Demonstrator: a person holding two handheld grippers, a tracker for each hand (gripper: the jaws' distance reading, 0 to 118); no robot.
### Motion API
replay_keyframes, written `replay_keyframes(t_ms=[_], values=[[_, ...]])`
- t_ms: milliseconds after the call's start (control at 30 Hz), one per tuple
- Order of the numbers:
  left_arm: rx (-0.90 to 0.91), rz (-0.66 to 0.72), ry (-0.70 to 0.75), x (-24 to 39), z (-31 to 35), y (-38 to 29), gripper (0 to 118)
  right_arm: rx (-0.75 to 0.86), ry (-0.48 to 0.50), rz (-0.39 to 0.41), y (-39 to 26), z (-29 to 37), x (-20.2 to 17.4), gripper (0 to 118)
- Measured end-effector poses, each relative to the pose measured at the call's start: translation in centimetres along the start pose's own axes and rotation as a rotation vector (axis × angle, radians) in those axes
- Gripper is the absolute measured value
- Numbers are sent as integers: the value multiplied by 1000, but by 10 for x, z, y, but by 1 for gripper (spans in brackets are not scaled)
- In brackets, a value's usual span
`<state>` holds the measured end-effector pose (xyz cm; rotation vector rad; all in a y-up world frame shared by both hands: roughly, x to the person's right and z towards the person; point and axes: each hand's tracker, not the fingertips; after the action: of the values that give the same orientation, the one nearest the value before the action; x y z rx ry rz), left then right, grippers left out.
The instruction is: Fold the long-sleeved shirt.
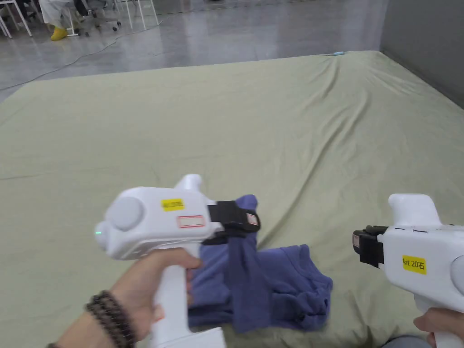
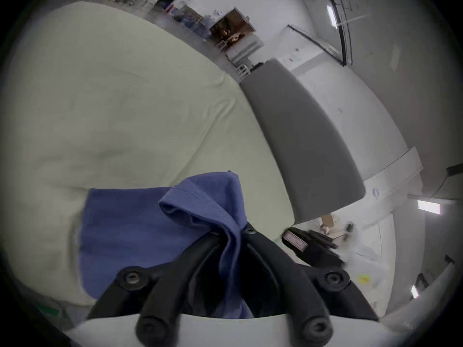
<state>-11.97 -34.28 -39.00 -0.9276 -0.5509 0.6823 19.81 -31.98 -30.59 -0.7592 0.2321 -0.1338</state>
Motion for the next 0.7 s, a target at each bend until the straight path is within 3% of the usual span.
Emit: replay_keyframes(t_ms=[100, 200, 233, 267, 300, 333, 433, 533, 567, 600, 667, 700], values=[[-86, 107, 40, -11, -69, -9, 0, 6, -6, -30, -4, 3, 12, 0], [-159, 88, 102, -26, -114, -21, 4, 4, -12, -48, -9, 7, 23, 0], [-158, 108, 129, -31, -121, -26, 16, 4, -16, -53, -11, 9, 27, 0], [-162, 116, 126, -32, -125, -30, 52, 2, -25, -60, -12, 10, 31, 0], [-171, 126, 116, -36, -126, -31, 79, 2, -29, -63, -13, 12, 33, 0], [-172, 138, 88, -38, -125, -32, 96, 2, -32, -66, -15, 13, 37, 0], [-123, 120, 49, -23, -98, -24, 100, -2, -43, -73, -18, 15, 42, 0], [1, 15, 46, -8, -50, -15, 99, -3, -38, -77, -19, 16, 41, 0], [66, -19, 77, -6, -32, -17, 94, 2, -27, -80, -19, 18, 41, 0], [108, -41, 103, -5, -19, -20, 72, 7, -20, -83, -19, 19, 40, 0], [163, -118, 262, -4, 0, -30, 0, 10, -5, -79, -16, 19, 36, 0], [146, -169, 361, -3, 2, -35, 0, 11, -1, -74, -15, 18, 34, 0]])
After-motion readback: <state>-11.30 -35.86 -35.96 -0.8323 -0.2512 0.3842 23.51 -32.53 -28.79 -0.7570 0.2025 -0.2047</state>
